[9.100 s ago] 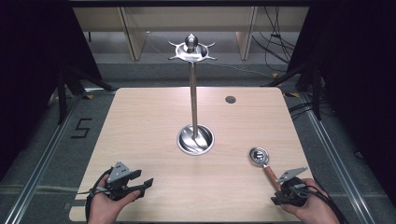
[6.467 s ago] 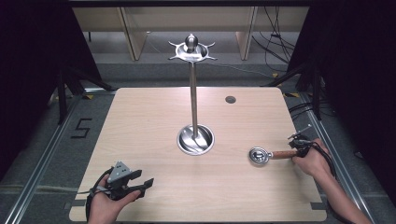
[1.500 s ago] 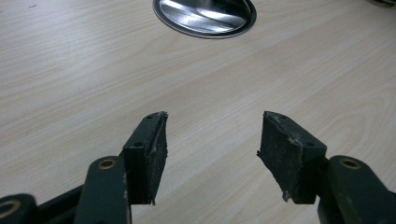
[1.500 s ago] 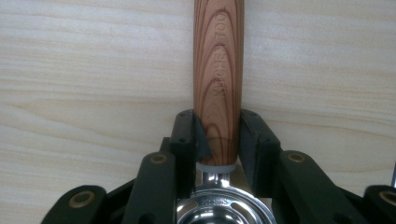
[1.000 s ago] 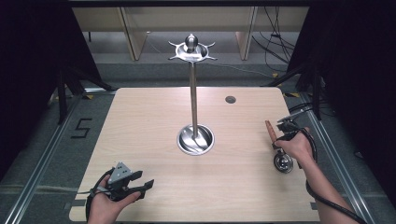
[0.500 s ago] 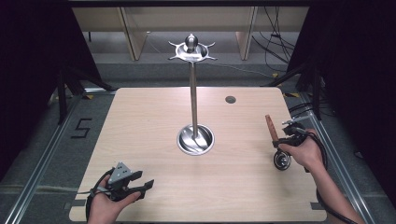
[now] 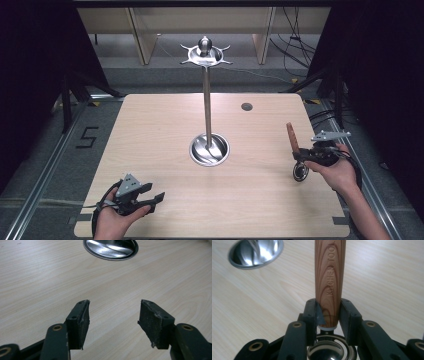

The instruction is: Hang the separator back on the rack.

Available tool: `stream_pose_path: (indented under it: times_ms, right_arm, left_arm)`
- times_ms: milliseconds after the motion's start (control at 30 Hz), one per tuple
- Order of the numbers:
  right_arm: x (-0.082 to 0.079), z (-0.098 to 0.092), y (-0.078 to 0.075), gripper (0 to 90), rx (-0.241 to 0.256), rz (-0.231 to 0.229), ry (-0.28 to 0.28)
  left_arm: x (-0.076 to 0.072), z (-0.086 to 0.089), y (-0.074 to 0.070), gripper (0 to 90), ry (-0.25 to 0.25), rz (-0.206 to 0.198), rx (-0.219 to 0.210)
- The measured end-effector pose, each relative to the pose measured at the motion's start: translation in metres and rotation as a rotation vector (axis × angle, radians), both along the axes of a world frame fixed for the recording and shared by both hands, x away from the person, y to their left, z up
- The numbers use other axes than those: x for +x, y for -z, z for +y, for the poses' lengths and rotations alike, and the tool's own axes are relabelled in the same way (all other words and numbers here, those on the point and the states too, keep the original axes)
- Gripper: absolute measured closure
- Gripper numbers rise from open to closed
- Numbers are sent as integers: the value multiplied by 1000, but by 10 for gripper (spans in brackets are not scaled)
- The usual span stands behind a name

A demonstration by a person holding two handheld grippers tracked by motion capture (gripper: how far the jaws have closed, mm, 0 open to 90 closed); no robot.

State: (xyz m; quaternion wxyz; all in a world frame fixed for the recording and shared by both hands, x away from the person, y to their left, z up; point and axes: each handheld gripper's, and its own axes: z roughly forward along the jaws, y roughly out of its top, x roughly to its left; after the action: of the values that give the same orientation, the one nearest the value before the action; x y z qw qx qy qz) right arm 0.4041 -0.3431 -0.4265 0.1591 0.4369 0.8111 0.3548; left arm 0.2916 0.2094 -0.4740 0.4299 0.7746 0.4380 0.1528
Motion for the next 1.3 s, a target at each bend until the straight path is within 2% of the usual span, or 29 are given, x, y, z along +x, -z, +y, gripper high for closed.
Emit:
stream_pose_path:
  times_ms: [33, 67, 100, 167, 267, 300, 333, 367, 400, 433, 500, 533, 567, 600, 633, 667, 767, 800, 867, 900, 967, 1000, 1033, 1067, 1100, 1167, 1233, 1267, 1300]
  right_arm:
    - [-1, -1, 0, 696, 2, -27, -23]
    - [-4, 1, -1, 696, 25, -16, -5]
    - [-5, 1, -1, 696, 37, -44, -25]
    - [-8, 2, -2, 696, 61, -59, -28]
    - [-10, 4, -6, 696, 71, -88, -61]
    - [-10, 4, -8, 696, 60, -109, -85]
    - [-12, 5, -9, 696, 73, -100, -81]
    - [-13, 7, -10, 696, 86, -113, -88]
    - [-12, 7, -11, 696, 83, -131, -97]
    - [-14, 9, -12, 696, 97, -117, -94]
    - [-13, 9, -15, 696, 83, -145, -120]
    - [-15, 12, -16, 696, 116, -130, -102]
    - [-14, 12, -16, 696, 108, -160, -116]
    - [-15, 14, -18, 696, 122, -145, -109]
    - [-15, 14, -20, 696, 113, -156, -122]
    - [-17, 17, -20, 696, 132, -150, -112]
    - [-15, 20, -24, 696, 125, -187, -139]
    - [-17, 22, -25, 696, 142, -173, -129]
    - [-16, 24, -28, 696, 144, -204, -148]
    - [-18, 26, -30, 696, 159, -184, -137]
    - [-17, 27, -33, 696, 159, -205, -153]
    - [-18, 28, -34, 696, 166, -197, -155]
    - [-16, 28, -36, 696, 155, -220, -164]
    - [-17, 29, -37, 696, 160, -214, -161]
    - [-16, 29, -38, 696, 158, -232, -169]
    - [-17, 31, -42, 696, 165, -204, -168]
    - [-16, 31, -45, 696, 143, -226, -184]
    - [-16, 33, -44, 696, 159, -235, -173]
    - [-15, 33, -45, 696, 153, -243, -176]
  left_arm:
    - [0, 0, 0, 404, 0, 2, 2]
    - [0, 0, 0, 404, 0, 1, 3]
    - [0, 0, 0, 404, -1, 1, 2]
    - [0, 0, 0, 404, -1, 2, 3]
    - [0, 1, 0, 404, 0, 2, 15]
    - [0, 0, 0, 404, -5, -3, 2]
    - [0, 0, 0, 404, -4, -1, 6]
    - [0, 0, 0, 404, -5, -2, 3]
    - [0, 1, 0, 404, 1, 0, 24]
    - [0, 0, 0, 404, -4, -1, 2]
    - [0, 1, 0, 404, -1, 0, 7]
    - [0, 1, -1, 404, -3, 3, 14]
    - [0, 1, -1, 404, -3, 3, 12]
    - [0, 1, -1, 403, -2, 3, 14]
    - [0, 1, -1, 403, -3, 3, 13]
    - [0, 1, -1, 404, -3, 3, 15]
    - [-1, 1, -1, 404, -4, 4, 16]
    - [-1, 1, -1, 404, -4, 4, 18]
    - [-1, 1, -1, 404, -5, 4, 17]
    - [-1, 1, -1, 403, -5, 3, 16]
    - [-1, 1, -1, 403, -5, 4, 18]
    - [0, 1, -1, 403, -5, 3, 19]
    - [0, 1, -1, 403, -5, 3, 18]
    - [0, 1, -1, 403, -4, 2, 19]
    - [0, 1, -1, 403, -4, 1, 19]
    - [0, 1, -1, 403, -4, 1, 18]
    - [0, 1, -1, 403, -4, 1, 18]
    - [0, 1, -1, 404, -4, 1, 19]
    - [0, 1, -1, 404, -4, 1, 18]
